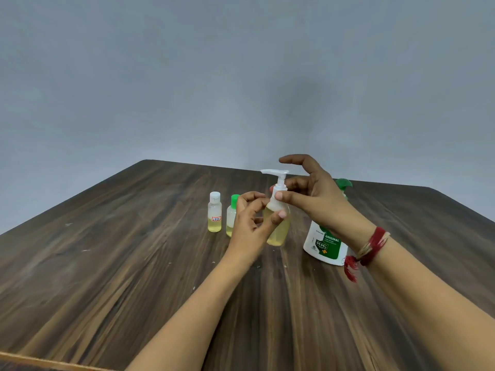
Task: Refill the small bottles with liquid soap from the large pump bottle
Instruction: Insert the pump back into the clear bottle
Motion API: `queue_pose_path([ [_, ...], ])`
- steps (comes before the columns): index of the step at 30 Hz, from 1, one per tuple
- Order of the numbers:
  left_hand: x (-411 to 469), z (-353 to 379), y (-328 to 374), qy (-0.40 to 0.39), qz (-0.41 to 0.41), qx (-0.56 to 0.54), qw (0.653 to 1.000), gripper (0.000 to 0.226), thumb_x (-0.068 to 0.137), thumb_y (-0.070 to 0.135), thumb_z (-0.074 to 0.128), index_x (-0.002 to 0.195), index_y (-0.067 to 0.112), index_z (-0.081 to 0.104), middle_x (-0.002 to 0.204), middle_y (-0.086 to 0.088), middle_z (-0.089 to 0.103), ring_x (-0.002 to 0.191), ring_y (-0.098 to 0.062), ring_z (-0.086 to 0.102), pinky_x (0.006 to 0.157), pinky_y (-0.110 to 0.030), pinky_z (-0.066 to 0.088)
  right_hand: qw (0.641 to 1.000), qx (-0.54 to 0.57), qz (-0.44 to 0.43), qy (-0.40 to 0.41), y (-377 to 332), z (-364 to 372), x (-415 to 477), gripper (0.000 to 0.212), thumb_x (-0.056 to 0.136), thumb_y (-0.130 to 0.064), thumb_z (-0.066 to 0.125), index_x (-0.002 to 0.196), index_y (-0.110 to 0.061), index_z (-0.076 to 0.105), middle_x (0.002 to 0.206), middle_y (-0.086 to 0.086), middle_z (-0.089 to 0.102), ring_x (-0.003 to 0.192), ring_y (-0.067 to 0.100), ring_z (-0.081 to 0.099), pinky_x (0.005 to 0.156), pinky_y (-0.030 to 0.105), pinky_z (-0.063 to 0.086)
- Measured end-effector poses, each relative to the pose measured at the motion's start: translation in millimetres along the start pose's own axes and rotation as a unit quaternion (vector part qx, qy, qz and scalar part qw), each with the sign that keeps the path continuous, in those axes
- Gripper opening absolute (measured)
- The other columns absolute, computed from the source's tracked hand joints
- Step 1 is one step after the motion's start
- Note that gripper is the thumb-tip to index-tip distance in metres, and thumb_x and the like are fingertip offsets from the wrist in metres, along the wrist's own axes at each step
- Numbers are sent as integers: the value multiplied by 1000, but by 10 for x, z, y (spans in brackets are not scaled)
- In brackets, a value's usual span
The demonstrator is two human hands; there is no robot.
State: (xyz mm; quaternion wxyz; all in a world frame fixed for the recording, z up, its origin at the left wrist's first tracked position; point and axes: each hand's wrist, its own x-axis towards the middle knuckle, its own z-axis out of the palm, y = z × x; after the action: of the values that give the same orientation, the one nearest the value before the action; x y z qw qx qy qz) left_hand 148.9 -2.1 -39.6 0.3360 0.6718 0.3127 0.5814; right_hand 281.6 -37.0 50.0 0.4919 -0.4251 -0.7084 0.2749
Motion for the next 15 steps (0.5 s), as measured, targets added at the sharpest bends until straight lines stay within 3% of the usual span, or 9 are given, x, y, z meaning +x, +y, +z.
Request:
queue_pose_path([
  [4,-8,24,-24,-12,-1,34,999,42,60,65,64,95,43,59,117,13,39,107,16,38,80,1,36,1000,4,2,12,72,-15,-17,53,82,1,72,117,-33,51,83,8,73,90,23,71,91,38,55],
  [8,-12,36,-46,2,3,58,998,32,69,53,70,96,38,60,115,12,39,107,17,37,79,3,33,1000,-7,3,27,121,12,-14,55,81,2,73,113,-36,48,81,7,72,85,18,71,85,31,55],
  [12,-26,53,-52,23,10,67,997,33,76,47,73,100,26,64,115,5,40,108,13,37,78,3,31,998,-27,-12,56,157,104,-30,59,81,0,73,108,-44,42,84,7,72,86,18,70,82,34,56],
  [15,-35,63,-45,43,15,62,997,24,78,38,73,98,30,63,112,8,41,105,14,39,76,0,34,995,-31,-18,91,168,207,-57,57,83,-3,71,104,-44,38,78,-4,70,82,7,68,72,28,56],
])
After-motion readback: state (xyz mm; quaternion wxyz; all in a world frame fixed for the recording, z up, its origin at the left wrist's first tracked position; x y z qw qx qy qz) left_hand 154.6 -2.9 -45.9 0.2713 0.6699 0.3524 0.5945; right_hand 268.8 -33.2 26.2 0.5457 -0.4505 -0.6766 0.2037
